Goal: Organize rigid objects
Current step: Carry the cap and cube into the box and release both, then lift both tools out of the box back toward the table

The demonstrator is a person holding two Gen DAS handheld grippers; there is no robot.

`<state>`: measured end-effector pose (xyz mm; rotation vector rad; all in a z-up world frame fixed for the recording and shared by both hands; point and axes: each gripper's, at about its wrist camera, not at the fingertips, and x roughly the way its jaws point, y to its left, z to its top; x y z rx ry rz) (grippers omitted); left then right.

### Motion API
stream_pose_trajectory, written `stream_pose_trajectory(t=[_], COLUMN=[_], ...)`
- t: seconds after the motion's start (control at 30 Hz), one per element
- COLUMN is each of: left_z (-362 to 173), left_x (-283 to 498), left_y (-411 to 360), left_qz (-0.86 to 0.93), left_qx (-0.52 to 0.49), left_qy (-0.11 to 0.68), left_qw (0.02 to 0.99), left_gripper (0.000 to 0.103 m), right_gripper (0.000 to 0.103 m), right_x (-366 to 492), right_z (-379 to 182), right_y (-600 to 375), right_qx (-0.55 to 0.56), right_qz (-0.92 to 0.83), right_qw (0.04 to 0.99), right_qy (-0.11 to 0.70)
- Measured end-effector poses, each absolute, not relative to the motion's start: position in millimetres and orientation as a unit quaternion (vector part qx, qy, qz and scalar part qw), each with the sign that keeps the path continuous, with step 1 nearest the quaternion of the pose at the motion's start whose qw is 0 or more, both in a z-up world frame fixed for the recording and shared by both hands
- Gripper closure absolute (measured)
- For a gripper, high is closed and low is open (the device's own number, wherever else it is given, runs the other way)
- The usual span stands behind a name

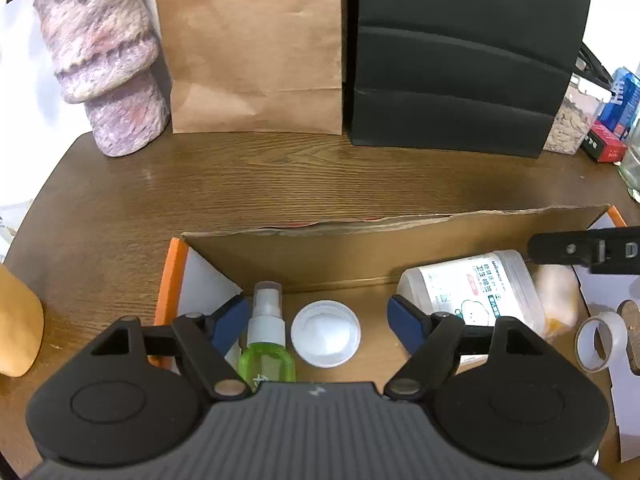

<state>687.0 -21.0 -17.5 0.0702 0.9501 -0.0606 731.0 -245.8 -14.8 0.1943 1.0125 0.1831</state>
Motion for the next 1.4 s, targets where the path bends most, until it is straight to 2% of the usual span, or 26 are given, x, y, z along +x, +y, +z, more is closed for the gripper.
stream_pose_trajectory(t=[0.17, 0.43, 0.5, 0.6, 0.73, 0.87, 1.0, 1.2, 1.4], left_z=[3, 69, 88, 116, 144, 159, 160, 161, 168], left_x=[674, 621, 603, 566, 514, 466, 424, 380, 358], left_y=[-15, -13, -13, -10, -14, -15, -15, -14, -12], left_qz=[-0.025, -0.026, -0.029, -0.034, -0.031, -0.046, -0.054, -0.066, -0.072], left_qx=[0.024, 0.038, 0.033, 0.018, 0.042, 0.039, 0.024, 0.003, -0.01], left_qy=[0.447, 0.404, 0.384, 0.327, 0.241, 0.17, 0.106, 0.051, 0.039], left_qw=[0.894, 0.914, 0.922, 0.944, 0.969, 0.984, 0.993, 0.997, 0.997], left_gripper=[0.024, 0.022, 0.021, 0.014, 0.005, 0.003, 0.001, 0.001, 0.001], right_gripper=[0.048, 0.046, 0.04, 0.028, 0.026, 0.02, 0.02, 0.02, 0.018], right_x=[717, 664, 644, 603, 548, 495, 452, 421, 399], right_z=[12, 71, 90, 117, 138, 147, 148, 146, 147], right_y=[-248, -249, -248, -246, -243, -250, -253, -255, -255], right_qx=[0.081, 0.046, 0.032, 0.019, -0.016, -0.022, -0.025, -0.023, -0.014], right_qz=[0.087, 0.08, 0.079, 0.094, 0.103, 0.111, 0.112, 0.106, 0.106], right_qw=[0.877, 0.895, 0.904, 0.927, 0.954, 0.977, 0.987, 0.99, 0.99], right_qy=[0.466, 0.436, 0.419, 0.363, 0.28, 0.179, 0.11, 0.091, 0.087])
